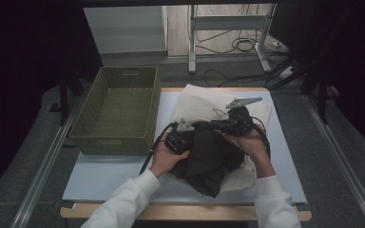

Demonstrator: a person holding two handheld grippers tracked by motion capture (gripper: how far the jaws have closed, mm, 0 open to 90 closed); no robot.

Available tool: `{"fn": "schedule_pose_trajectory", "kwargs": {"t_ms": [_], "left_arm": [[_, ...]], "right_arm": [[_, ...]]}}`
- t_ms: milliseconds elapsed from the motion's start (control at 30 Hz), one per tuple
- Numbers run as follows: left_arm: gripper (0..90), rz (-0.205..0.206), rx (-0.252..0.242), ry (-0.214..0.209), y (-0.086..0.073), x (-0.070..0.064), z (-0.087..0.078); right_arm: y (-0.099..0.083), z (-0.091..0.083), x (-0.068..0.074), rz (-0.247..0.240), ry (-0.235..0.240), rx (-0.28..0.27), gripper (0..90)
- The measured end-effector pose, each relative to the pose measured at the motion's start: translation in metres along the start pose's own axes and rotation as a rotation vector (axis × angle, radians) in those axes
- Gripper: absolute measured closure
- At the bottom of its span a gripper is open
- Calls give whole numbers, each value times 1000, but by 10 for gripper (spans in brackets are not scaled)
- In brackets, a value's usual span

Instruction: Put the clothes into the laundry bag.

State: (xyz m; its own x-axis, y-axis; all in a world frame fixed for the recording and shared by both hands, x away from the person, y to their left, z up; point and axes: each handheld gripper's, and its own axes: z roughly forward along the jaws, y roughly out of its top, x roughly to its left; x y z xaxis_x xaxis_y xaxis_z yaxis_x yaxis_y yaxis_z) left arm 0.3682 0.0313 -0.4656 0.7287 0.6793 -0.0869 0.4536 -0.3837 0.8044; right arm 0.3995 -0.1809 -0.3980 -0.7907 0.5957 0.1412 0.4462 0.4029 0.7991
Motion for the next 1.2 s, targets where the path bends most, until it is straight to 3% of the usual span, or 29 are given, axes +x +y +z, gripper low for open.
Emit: {"fn": "schedule_pose_trajectory", "kwargs": {"t_ms": [200, 300, 600, 867, 1067, 1200], "left_arm": [[851, -7, -3, 29, 7, 2, 10], [851, -42, -12, 20, 8, 4, 16], [837, -66, -32, 19, 6, 5, 20], [804, -70, -82, -21, -2, 6, -6], [766, -48, -130, -34, -4, 6, -42], [763, -63, -168, -72, -8, 4, -65]], "right_arm": [[0, -1, 0, 1, -2, -5, 874], [1, -2, 2, 2, 3, -7, 874], [2, -3, 1, 3, 6, -13, 874], [1, -4, -2, 8, 3, -14, 873], [0, -4, -2, 14, 2, -14, 873], [0, -4, -3, 13, 3, -14, 873]]}}
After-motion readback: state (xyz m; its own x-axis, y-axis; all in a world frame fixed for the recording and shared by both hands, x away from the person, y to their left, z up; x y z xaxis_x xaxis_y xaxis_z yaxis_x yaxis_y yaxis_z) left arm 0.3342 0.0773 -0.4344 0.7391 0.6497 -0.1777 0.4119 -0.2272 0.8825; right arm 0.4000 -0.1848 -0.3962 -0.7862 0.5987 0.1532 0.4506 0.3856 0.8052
